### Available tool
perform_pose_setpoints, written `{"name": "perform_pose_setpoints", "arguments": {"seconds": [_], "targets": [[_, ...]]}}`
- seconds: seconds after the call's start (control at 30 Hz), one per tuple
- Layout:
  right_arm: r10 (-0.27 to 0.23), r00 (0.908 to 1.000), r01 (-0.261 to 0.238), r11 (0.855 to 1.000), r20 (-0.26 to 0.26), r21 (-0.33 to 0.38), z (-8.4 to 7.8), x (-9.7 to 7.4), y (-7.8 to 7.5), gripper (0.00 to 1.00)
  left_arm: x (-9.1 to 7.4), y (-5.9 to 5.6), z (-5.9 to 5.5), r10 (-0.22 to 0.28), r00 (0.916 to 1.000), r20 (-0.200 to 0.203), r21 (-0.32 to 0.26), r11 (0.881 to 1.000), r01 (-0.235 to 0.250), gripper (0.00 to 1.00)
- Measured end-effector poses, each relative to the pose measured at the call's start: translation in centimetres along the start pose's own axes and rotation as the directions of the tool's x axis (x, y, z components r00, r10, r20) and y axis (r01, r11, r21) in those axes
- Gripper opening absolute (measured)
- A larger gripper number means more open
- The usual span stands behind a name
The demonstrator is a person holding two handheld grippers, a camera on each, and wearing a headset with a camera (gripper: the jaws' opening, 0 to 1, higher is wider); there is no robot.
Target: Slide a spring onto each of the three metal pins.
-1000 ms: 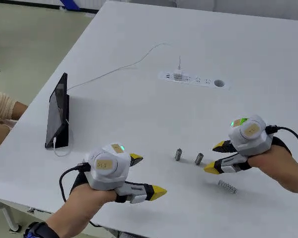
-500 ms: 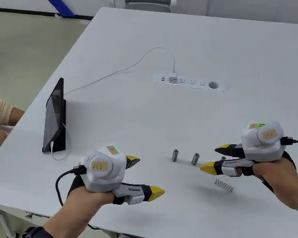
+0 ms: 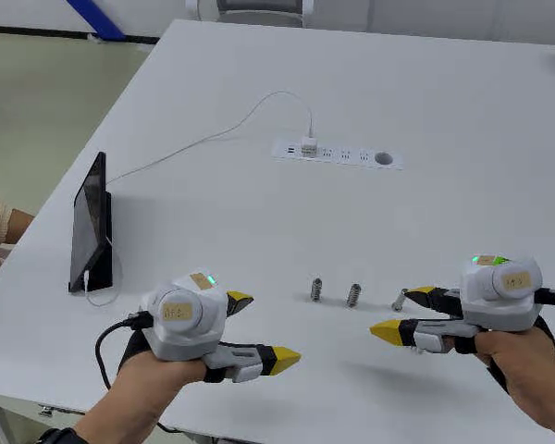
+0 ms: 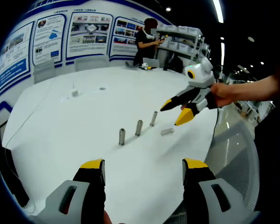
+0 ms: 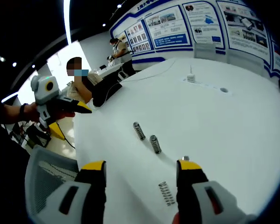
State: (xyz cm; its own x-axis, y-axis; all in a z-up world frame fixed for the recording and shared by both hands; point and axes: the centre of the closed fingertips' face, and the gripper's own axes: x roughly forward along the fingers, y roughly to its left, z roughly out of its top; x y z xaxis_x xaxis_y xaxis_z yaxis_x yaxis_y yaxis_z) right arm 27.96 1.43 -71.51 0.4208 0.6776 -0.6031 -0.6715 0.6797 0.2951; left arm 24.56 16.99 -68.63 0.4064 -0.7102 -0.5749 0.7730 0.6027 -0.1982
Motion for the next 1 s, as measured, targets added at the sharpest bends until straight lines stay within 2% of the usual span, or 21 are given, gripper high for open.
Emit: {"name": "perform_pose_setpoints", "arguments": {"seconds": [0.53,0.7,1.0], "targets": [[-0.041,0.9991,0.040,0.999,0.008,0.033,-2.1,-2.0,-0.4,0.68,0.8,-0.4,0.2,-0.013,0.9999,-0.007,0.012,1.000,0.013,0.69],[-0.061,0.9981,0.061,0.997,0.006,0.043,-2.9,-2.8,-0.7,0.69,1.3,-0.7,0.5,-0.024,0.9997,-0.011,0.020,1.000,0.024,0.69],[-0.113,0.9929,0.109,0.990,0.037,0.087,-4.0,-5.1,-1.3,0.73,2.6,-1.4,1.0,-0.053,0.9984,-0.020,0.041,0.998,0.054,0.70]]}}
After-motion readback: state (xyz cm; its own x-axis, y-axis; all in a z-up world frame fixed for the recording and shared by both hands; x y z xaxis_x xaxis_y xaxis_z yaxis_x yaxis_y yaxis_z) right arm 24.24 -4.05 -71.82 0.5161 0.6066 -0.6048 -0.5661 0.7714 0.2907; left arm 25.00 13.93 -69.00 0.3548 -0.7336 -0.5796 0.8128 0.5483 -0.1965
